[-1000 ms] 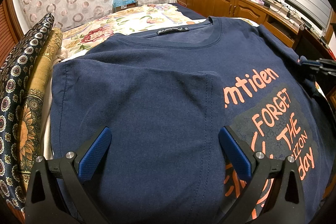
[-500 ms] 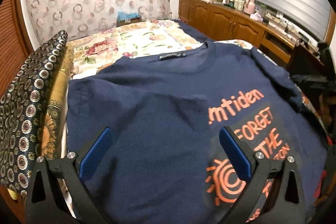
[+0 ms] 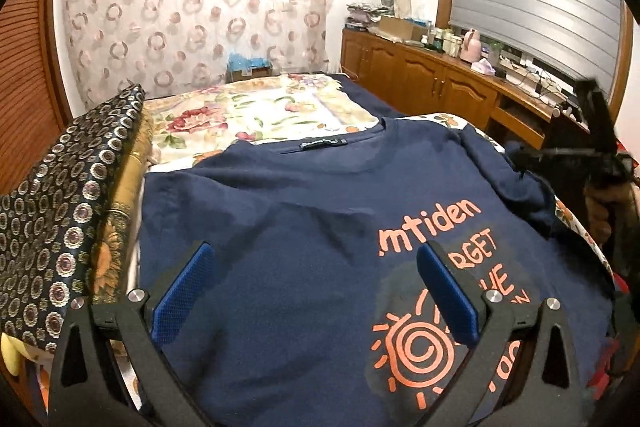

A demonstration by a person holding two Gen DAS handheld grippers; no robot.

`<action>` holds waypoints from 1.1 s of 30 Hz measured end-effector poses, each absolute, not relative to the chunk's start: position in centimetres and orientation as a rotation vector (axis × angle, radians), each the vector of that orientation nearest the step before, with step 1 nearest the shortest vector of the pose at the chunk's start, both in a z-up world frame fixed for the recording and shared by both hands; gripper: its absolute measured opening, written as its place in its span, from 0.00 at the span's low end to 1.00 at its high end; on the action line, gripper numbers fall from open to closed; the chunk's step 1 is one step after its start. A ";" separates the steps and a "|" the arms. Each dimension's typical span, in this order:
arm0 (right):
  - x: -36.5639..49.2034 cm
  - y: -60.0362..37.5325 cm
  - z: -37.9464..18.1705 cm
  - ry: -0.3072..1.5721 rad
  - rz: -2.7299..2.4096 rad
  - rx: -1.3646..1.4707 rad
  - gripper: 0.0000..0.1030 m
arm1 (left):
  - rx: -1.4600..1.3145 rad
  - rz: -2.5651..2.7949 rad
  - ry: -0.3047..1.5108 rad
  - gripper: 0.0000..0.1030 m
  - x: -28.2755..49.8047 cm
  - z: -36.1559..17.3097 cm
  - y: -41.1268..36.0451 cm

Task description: Fold small clothes

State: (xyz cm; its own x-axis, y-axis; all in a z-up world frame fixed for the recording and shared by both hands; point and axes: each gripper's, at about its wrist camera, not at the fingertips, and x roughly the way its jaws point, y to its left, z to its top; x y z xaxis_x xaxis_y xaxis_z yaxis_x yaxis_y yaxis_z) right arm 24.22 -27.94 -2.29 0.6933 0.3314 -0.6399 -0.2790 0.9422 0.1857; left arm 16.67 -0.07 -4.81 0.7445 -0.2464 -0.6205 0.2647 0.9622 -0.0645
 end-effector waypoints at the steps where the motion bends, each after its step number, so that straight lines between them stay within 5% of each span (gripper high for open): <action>1: 24.1 -27.2 -1.6 0.712 0.372 0.064 0.03 | 0.026 -0.278 0.678 0.99 16.7 -4.8 0.0; 9: 24.1 -17.7 2.5 0.635 0.613 -0.052 0.03 | 0.017 -0.295 0.716 0.99 16.7 -5.0 0.4; 10: 24.1 -16.7 2.6 0.631 0.629 -0.082 0.06 | 0.016 -0.295 0.719 0.99 16.7 -5.0 0.4; 12: 24.2 -15.4 2.4 0.619 0.604 -0.157 0.32 | 0.015 -0.292 0.723 0.99 16.7 -5.1 0.5; 13: 24.3 -15.4 2.2 0.624 0.597 -0.165 0.35 | 0.014 -0.292 0.724 0.99 16.7 -5.1 0.6; 25: 23.2 -21.4 -0.9 0.734 0.422 -0.117 0.35 | 0.018 -0.246 0.731 0.99 17.8 -5.2 1.7; 28: 23.5 -21.6 -1.6 0.753 0.377 -0.126 0.50 | 0.027 -0.221 0.725 0.99 18.5 -4.7 2.4; 33: 25.6 -21.6 -1.9 0.742 0.318 -0.129 0.56 | 0.065 -0.196 0.731 0.97 20.5 -3.6 3.7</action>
State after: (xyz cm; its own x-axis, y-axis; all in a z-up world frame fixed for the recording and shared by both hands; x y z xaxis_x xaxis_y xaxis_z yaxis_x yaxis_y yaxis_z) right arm 25.63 -21.64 -1.94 0.6918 0.2384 -0.6815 -0.3293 0.9442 -0.0039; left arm 20.47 3.66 -3.59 0.7271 -0.1548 -0.6688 0.2001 0.9797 -0.0093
